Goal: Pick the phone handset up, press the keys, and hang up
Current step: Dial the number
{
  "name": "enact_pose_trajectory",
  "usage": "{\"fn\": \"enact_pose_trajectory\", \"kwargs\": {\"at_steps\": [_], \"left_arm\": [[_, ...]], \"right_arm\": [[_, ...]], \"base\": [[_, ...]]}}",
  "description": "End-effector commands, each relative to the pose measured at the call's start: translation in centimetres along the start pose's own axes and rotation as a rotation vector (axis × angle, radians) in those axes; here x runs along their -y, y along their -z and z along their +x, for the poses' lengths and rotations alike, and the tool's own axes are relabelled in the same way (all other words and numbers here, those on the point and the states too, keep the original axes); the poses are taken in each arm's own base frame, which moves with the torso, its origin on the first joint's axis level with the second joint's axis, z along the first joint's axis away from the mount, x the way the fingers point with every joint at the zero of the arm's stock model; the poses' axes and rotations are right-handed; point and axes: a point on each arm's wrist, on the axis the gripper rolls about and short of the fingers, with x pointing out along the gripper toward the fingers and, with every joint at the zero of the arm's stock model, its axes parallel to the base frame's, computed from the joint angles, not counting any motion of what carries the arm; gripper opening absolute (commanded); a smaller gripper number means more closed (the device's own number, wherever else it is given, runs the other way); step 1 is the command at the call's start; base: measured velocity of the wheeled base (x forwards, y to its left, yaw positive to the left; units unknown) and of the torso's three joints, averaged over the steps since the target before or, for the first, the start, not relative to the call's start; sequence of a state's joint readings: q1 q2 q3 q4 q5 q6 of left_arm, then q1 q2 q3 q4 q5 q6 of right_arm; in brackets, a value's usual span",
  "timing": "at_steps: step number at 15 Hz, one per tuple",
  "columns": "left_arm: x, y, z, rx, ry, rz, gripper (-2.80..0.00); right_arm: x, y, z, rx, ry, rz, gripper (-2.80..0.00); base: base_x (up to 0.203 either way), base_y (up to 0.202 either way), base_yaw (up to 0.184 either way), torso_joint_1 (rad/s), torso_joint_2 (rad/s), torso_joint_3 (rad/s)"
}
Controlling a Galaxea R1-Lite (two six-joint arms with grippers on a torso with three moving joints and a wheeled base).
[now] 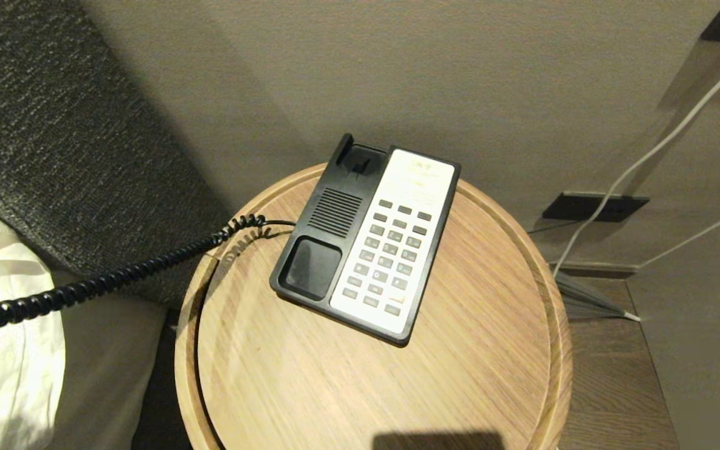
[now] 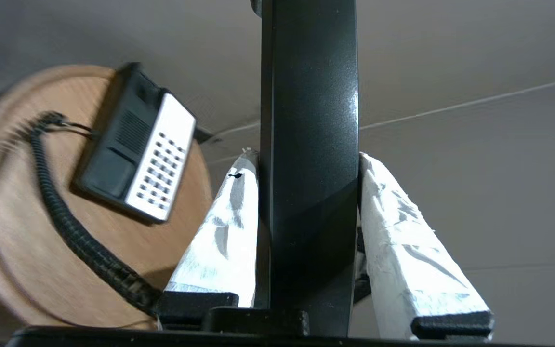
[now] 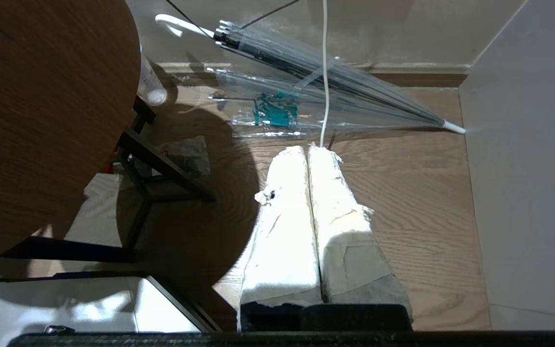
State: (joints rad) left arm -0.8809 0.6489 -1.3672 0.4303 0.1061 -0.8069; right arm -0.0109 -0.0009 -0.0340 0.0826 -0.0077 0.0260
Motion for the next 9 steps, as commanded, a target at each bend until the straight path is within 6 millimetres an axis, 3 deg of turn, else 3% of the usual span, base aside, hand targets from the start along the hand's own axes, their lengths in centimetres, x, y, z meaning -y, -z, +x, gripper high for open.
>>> {"fn": "enact_pose_trajectory", "kwargs": {"at_steps": [1, 9], "left_arm": [[0.3, -0.21, 0.29, 0.02, 0.034, -0.022, -2.8], [-0.12, 0.48, 0.88, -0.044, 0.062, -0.023, -2.8]], "right_arm": [[0.0, 0.0, 0.0, 0.002, 0.0, 0.0, -2.8], [-0.01, 0.0, 0.0, 0.001, -0.004, -0.004, -2.8]], "base": [[0.0, 0.0, 0.0, 0.0, 0.0, 0.0], [0.0, 0.0, 0.0, 0.0, 0.0, 0.0]]}}
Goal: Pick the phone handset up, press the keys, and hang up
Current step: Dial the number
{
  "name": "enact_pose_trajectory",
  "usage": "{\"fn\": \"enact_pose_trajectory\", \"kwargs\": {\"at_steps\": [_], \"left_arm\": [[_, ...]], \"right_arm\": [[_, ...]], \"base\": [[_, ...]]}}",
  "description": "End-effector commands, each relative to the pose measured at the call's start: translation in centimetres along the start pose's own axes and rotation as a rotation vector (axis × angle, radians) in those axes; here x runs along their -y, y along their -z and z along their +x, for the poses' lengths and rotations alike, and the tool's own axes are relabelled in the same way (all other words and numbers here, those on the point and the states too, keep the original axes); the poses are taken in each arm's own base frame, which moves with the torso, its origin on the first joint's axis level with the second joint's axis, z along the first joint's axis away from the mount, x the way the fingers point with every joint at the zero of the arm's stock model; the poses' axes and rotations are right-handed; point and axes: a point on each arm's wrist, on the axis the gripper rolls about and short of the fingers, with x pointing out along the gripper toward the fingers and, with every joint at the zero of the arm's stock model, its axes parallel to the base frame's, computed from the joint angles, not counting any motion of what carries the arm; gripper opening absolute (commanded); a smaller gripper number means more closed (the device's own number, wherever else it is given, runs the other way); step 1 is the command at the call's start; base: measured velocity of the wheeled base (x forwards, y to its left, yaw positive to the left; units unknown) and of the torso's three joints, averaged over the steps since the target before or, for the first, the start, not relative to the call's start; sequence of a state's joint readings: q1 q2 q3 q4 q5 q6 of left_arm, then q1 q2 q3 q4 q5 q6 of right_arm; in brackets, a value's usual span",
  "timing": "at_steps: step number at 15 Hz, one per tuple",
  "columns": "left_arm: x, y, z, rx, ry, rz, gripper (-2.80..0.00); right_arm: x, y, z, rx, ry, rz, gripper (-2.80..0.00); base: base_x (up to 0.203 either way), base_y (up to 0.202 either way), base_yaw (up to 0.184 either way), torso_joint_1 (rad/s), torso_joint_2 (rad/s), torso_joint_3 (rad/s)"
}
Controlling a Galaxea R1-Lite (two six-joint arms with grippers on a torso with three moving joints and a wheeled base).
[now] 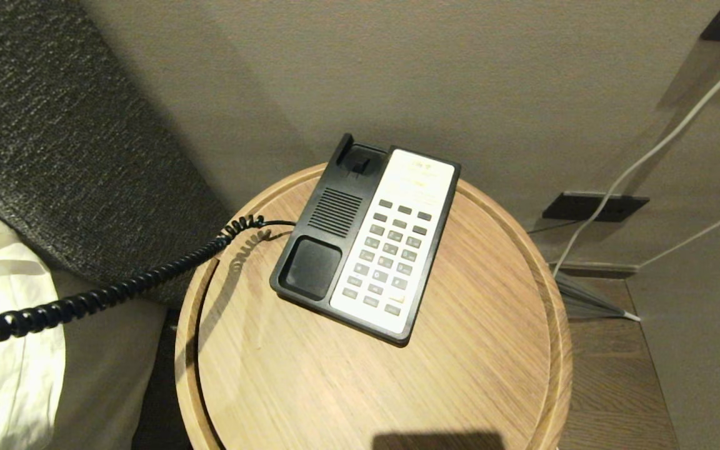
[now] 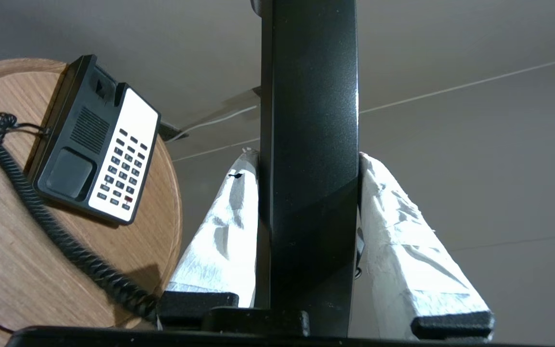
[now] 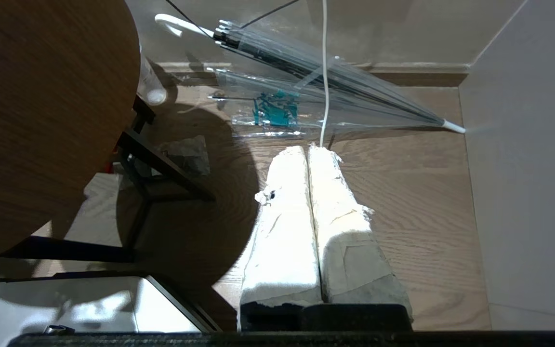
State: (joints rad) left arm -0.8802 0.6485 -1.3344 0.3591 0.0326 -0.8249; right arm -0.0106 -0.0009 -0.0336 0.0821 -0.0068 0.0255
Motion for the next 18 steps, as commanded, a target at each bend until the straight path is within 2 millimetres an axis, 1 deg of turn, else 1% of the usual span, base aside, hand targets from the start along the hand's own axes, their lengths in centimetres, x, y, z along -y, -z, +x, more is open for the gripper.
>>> {"fn": "enact_pose_trajectory", "kwargs": {"at_steps": [1, 5, 7, 8, 9, 10, 12, 13, 14, 15, 16, 17, 18], "left_arm": [[-0.5, 0.5, 0.7, -0.027, -0.027, -0.001, -2.8], [-0.8, 0.8, 1.1, -0.039, -0.044, 0.004, -2.8], [-1.3, 1.3, 1.6, -0.054, -0.074, 0.011, -2.8], [-1.4, 1.4, 1.6, -0.049, -0.082, 0.015, -2.8], [-1.4, 1.4, 1.5, -0.044, -0.08, 0.014, -2.8], [-1.5, 1.6, 1.4, -0.045, -0.085, 0.015, -2.8], [-1.5, 1.5, 1.2, -0.036, -0.077, 0.016, -2.8], [-1.4, 1.4, 1.1, -0.026, -0.063, 0.015, -2.8], [-1.3, 1.3, 0.9, -0.02, -0.05, 0.015, -2.8], [-1.3, 1.3, 0.9, -0.021, -0.047, 0.019, -2.8], [-1.1, 1.2, 1.0, -0.019, -0.043, 0.031, -2.8], [-1.1, 1.2, 1.0, -0.019, -0.045, 0.039, -2.8], [-1.3, 1.3, 1.0, -0.023, -0.05, 0.043, -2.8]], "right_arm": [[0.0, 0.0, 0.0, 0.002, -0.004, -0.012, -2.8], [0.0, 0.0, 0.0, -0.002, -0.005, -0.017, -2.8], [0.0, 0.0, 0.0, 0.002, -0.005, -0.043, -2.8], [0.0, -0.4, -0.1, 0.016, -0.005, -0.041, -2.8], [-0.1, -1.5, -0.6, 0.044, -0.017, -0.042, -2.8], [-0.2, -3.3, -1.7, 0.063, -0.055, -0.043, -2.8], [-0.4, -7.1, -5.1, 0.105, -0.136, -0.047, -2.8], [-0.6, -9.4, -7.0, 0.151, -0.184, -0.049, -2.8], [-0.7, -11.9, -7.9, 0.188, -0.217, -0.035, -2.8], [-0.9, -14.1, -7.5, 0.17, -0.243, -0.01, -2.8], [-1.0, -16.4, -5.9, 0.104, -0.274, 0.007, -2.8], [-1.2, -18.7, -3.0, -0.002, -0.306, 0.021, -2.8], [-1.3, -20.6, 1.3, -0.134, -0.342, 0.032, -2.8]], "base": [[0.0, 0.0, 0.0, 0.0, 0.0, 0.0], [0.0, 0.0, 0.0, 0.0, 0.0, 0.0], [0.0, 0.0, 0.0, 0.0, 0.0, 0.0], [0.0, 0.0, 0.0, 0.0, 0.0, 0.0], [0.0, 0.0, 0.0, 0.0, 0.0, 0.0], [0.0, 0.0, 0.0, 0.0, 0.0, 0.0], [0.0, 0.0, 0.0, 0.0, 0.0, 0.0], [0.0, 0.0, 0.0, 0.0, 0.0, 0.0], [0.0, 0.0, 0.0, 0.0, 0.0, 0.0], [0.0, 0.0, 0.0, 0.0, 0.0, 0.0], [0.0, 0.0, 0.0, 0.0, 0.0, 0.0], [0.0, 0.0, 0.0, 0.0, 0.0, 0.0], [0.0, 0.0, 0.0, 0.0, 0.0, 0.0]]}}
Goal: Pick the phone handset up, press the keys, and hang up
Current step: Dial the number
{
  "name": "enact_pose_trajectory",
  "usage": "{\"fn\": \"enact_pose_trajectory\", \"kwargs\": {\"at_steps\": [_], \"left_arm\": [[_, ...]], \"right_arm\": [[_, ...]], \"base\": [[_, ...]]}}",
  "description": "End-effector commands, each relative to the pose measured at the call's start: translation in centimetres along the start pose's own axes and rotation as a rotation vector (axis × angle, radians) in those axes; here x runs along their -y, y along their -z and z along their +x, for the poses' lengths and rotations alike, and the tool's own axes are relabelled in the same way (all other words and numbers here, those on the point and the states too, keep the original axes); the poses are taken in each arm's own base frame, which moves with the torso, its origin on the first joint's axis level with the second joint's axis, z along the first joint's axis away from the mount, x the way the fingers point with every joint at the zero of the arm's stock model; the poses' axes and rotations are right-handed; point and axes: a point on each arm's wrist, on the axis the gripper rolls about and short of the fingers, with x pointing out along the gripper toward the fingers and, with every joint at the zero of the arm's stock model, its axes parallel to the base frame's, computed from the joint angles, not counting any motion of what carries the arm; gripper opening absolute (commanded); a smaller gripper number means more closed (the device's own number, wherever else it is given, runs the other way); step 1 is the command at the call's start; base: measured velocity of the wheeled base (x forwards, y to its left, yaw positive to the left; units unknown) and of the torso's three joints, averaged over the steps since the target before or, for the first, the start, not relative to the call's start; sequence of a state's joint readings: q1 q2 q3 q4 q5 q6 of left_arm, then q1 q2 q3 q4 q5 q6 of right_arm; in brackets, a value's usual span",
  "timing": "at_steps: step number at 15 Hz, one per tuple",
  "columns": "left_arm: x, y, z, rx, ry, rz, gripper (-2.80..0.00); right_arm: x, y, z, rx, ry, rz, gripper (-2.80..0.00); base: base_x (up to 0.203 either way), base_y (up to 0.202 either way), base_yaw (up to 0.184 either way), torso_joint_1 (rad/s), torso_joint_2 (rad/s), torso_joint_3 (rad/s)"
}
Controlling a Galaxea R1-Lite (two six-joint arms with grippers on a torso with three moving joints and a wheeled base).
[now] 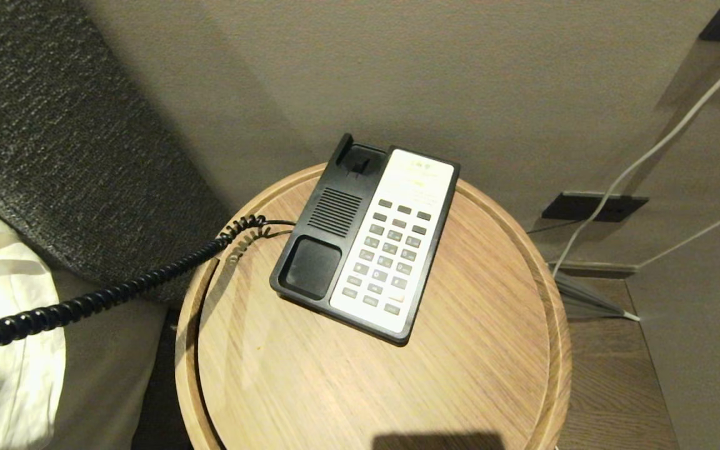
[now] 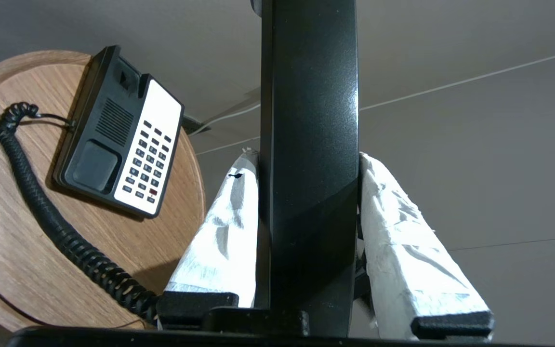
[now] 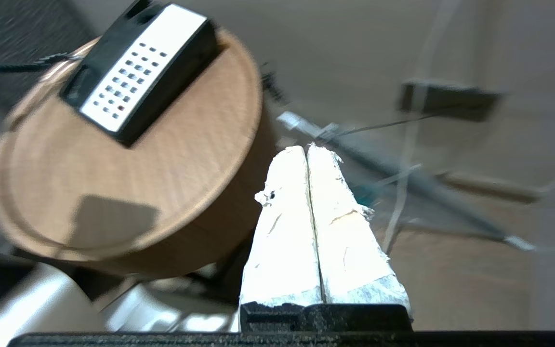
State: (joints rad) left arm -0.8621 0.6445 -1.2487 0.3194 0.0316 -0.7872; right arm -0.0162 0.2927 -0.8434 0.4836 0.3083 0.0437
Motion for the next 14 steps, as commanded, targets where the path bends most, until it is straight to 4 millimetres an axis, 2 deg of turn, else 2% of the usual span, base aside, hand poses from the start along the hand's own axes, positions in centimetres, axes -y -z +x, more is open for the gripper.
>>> {"fn": "enact_pose_trajectory", "kwargs": {"at_steps": [1, 3, 4, 5, 6, 8, 10, 12, 14], "left_arm": [[-0.3, 0.3, 0.0, -0.006, -0.012, -0.001, -2.8], [-0.3, 0.3, 0.1, 0.012, 0.005, -0.006, -2.8], [-0.3, 0.3, 0.2, 0.019, 0.019, -0.007, -2.8], [-0.3, 0.3, 0.3, 0.02, 0.022, -0.007, -2.8], [-0.3, 0.3, 0.3, 0.02, 0.022, -0.006, -2.8], [-0.1, 0.1, 0.3, 0.025, 0.026, -0.004, -2.8], [0.0, 0.1, 0.2, 0.029, 0.031, -0.006, -2.8], [-0.2, 0.2, 0.1, 0.028, 0.027, -0.008, -2.8], [-0.2, 0.2, 0.1, 0.028, 0.027, -0.008, -2.8]], "right_arm": [[3.2, -3.5, 11.1, -0.335, -0.062, 0.091, -2.8], [5.0, -3.4, 19.3, -0.513, -0.155, 0.128, -2.8], [5.1, -3.1, 22.9, -0.568, -0.212, 0.142, -2.8], [4.1, -2.8, 26.6, -0.605, -0.29, 0.156, -2.8], [1.9, -2.8, 28.9, -0.618, -0.374, 0.168, -2.8], [-3.5, -3.7, 31.2, -0.592, -0.507, 0.219, -2.8], [-7.7, -4.8, 31.9, -0.546, -0.563, 0.258, -2.8], [-9.7, -4.8, 32.1, -0.542, -0.565, 0.284, -2.8], [-9.9, -4.2, 32.4, -0.553, -0.506, 0.287, -2.8]], "base": [[0.0, 0.0, 0.0, 0.0, 0.0, 0.0], [0.0, 0.0, 0.0, 0.0, 0.0, 0.0], [0.0, 0.0, 0.0, 0.0, 0.0, 0.0], [0.0, 0.0, 0.0, 0.0, 0.0, 0.0], [0.0, 0.0, 0.0, 0.0, 0.0, 0.0], [0.0, 0.0, 0.0, 0.0, 0.0, 0.0], [0.0, 0.0, 0.0, 0.0, 0.0, 0.0], [0.0, 0.0, 0.0, 0.0, 0.0, 0.0], [0.0, 0.0, 0.0, 0.0, 0.0, 0.0]]}}
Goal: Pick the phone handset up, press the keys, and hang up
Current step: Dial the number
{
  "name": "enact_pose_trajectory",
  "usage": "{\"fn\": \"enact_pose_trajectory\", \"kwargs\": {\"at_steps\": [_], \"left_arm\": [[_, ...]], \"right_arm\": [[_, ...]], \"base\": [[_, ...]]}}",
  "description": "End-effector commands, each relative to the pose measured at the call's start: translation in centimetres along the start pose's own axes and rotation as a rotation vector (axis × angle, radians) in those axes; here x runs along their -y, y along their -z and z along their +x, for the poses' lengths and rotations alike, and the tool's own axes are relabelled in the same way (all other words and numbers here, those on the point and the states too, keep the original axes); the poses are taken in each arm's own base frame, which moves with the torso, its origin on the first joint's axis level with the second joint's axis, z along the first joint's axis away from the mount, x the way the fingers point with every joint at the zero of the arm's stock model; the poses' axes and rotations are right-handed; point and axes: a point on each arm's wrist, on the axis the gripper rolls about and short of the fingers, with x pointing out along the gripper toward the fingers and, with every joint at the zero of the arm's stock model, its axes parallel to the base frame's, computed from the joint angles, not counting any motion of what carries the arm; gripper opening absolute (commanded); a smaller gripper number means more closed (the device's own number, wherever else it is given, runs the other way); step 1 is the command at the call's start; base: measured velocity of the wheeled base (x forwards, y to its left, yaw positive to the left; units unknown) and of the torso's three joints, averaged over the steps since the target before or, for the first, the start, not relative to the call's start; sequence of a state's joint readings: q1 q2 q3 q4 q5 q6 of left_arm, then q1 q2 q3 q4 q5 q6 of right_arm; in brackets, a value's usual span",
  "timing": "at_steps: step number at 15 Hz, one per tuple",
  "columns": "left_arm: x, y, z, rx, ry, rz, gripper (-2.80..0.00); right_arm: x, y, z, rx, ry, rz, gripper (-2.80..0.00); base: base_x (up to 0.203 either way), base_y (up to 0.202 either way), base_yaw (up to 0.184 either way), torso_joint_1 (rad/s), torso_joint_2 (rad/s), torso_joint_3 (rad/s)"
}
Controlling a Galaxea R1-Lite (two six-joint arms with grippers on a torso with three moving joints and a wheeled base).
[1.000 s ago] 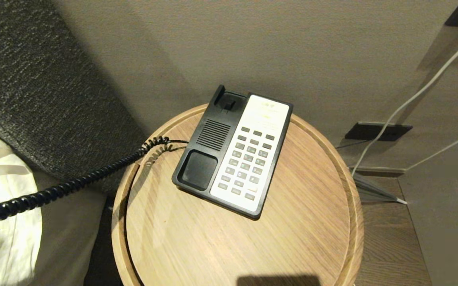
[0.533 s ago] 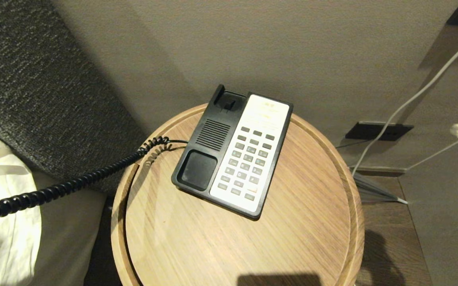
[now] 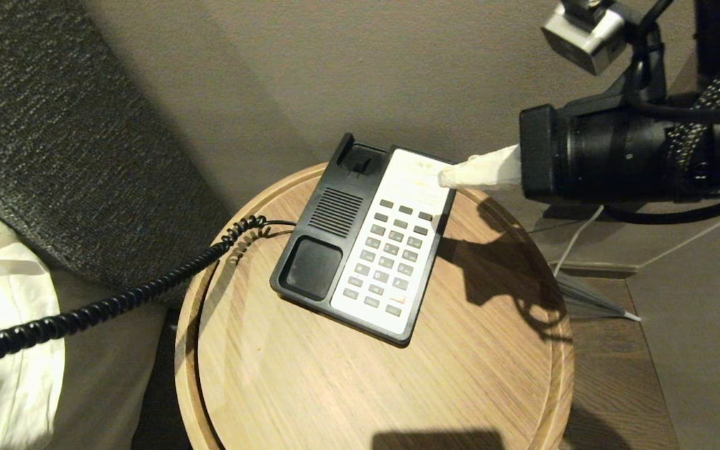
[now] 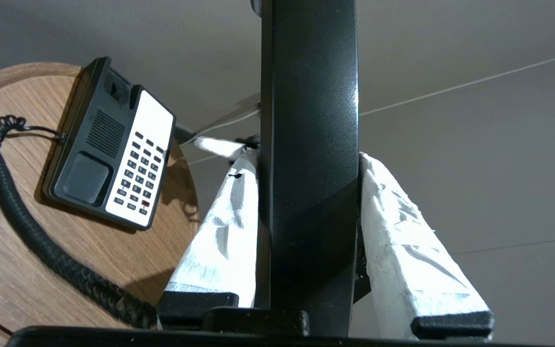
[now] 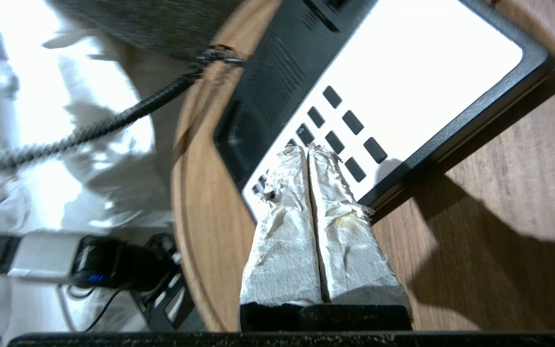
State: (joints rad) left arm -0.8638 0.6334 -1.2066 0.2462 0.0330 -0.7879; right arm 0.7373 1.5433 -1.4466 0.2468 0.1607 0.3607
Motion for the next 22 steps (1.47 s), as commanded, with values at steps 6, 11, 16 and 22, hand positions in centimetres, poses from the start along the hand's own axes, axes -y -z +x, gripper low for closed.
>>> {"fn": "enact_pose_trajectory", "kwargs": {"at_steps": [6, 11, 16, 22], "left_arm": [[-0.4, 0.4, 0.0, -0.01, -0.014, -0.005, -2.8], [-0.6, 0.6, -0.2, -0.014, -0.014, -0.004, -2.8], [-0.6, 0.6, -0.2, -0.016, -0.015, -0.004, -2.8], [-0.8, 0.7, -0.6, -0.014, -0.015, -0.007, -2.8]], "right_arm": [[0.5, 1.9, 2.5, -0.081, 0.072, 0.013, -2.8], [0.7, 2.6, 2.6, -0.132, 0.077, 0.023, -2.8], [0.9, 2.9, 3.5, -0.145, 0.08, 0.025, -2.8], [1.1, 2.9, 5.0, -0.14, 0.08, 0.026, -2.8]], "base": [[0.0, 0.0, 0.0, 0.0, 0.0, 0.0], [0.0, 0.0, 0.0, 0.0, 0.0, 0.0], [0.0, 0.0, 0.0, 0.0, 0.0, 0.0], [0.0, 0.0, 0.0, 0.0, 0.0, 0.0]]}}
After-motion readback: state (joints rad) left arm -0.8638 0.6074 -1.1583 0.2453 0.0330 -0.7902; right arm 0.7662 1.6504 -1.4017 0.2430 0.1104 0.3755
